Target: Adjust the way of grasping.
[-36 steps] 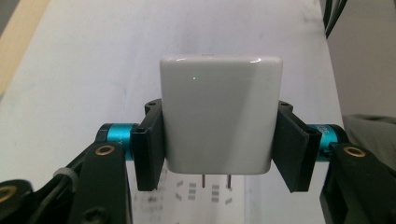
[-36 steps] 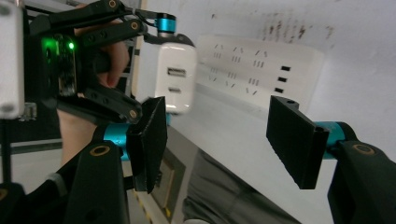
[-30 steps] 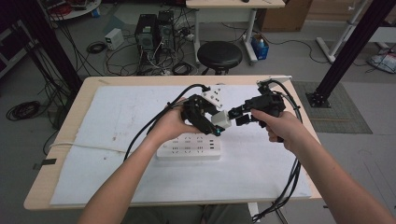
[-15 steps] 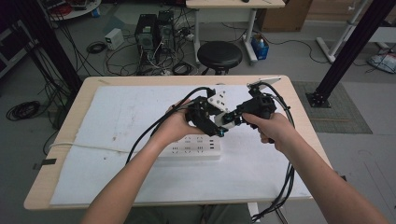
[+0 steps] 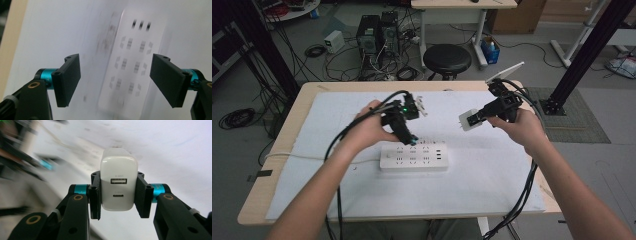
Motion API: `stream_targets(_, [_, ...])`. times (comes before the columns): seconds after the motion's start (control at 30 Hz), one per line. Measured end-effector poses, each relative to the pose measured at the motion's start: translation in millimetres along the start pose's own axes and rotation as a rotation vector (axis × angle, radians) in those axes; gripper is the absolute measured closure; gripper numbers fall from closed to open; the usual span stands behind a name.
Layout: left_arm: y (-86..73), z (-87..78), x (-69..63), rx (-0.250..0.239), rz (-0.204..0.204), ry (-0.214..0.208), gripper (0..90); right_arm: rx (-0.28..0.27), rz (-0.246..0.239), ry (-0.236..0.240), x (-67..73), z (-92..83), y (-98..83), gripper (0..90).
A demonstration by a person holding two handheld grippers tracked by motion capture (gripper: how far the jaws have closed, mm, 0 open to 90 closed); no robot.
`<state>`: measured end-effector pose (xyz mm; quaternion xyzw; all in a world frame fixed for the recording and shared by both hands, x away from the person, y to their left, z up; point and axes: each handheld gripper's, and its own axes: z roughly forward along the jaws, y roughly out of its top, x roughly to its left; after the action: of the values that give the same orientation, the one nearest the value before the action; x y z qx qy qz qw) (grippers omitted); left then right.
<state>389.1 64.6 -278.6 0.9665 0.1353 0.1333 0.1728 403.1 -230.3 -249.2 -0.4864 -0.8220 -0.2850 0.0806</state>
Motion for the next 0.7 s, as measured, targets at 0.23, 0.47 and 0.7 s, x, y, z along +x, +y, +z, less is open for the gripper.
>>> stream_targets(0.23, [-59.4,-33.7,28.8,0.165,-0.217,-0.011,24.7,0.092,-0.277,-0.324,9.2,-13.8,4.4,62.1])
stream_targets(0.47, [-109.7,-48.2,48.7,0.316,-0.418,-0.022,24.7,0.176,-0.380,-0.436,10.1,-16.7,5.7,62.1])
stream_targets(0.7, [-149.5,-54.8,58.0,0.361,-0.513,-0.013,24.7,0.261,-0.468,-0.428,15.9,-11.1,6.8,62.1])
